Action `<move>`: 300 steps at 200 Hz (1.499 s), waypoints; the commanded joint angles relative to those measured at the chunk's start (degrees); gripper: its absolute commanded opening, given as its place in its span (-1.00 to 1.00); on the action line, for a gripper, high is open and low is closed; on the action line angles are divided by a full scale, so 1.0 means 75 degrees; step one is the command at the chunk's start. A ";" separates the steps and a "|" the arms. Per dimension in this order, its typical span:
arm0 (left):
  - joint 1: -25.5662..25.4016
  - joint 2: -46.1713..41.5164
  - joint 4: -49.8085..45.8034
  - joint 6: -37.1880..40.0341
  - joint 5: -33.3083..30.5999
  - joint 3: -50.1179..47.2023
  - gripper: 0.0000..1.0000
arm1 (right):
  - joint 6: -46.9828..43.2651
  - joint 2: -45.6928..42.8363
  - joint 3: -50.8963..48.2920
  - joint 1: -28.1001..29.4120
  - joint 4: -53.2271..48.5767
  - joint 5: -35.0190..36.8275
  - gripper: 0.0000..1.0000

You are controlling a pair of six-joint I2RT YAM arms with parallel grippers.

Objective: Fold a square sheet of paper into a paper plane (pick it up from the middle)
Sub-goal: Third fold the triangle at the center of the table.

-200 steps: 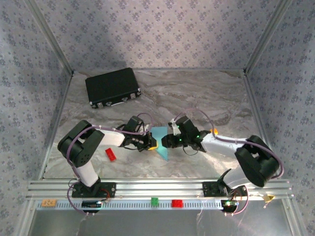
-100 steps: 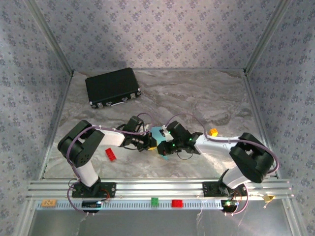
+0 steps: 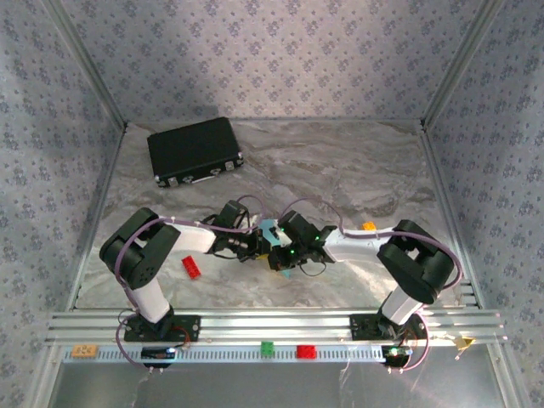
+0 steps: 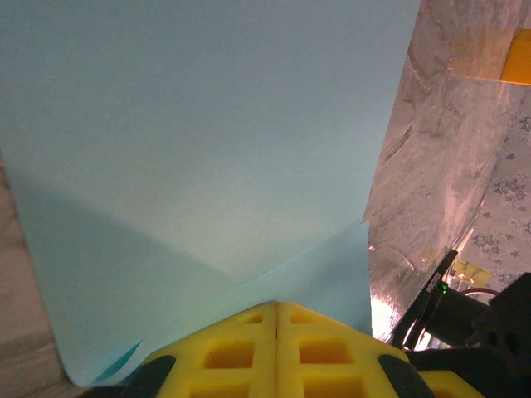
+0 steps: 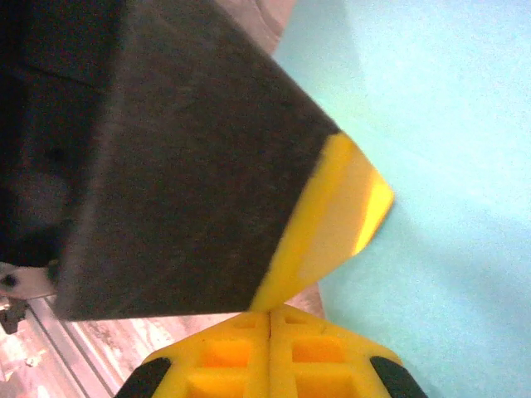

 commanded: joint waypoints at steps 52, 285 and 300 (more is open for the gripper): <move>-0.0027 0.0279 -0.0602 0.0180 -0.0417 0.0053 -1.00 | 0.0266 -0.0081 -0.0416 -0.0009 -0.0082 0.0178 -0.89; 0.0007 0.0489 -0.0614 0.0169 -0.0486 0.0027 -1.00 | 0.0975 -0.1982 -0.2715 -0.0085 0.0234 0.0154 -0.81; 0.0007 0.0447 -0.0599 0.0163 -0.0466 0.0019 -1.00 | 0.1007 -0.2455 -0.2541 -0.0118 -0.0125 0.0134 -0.81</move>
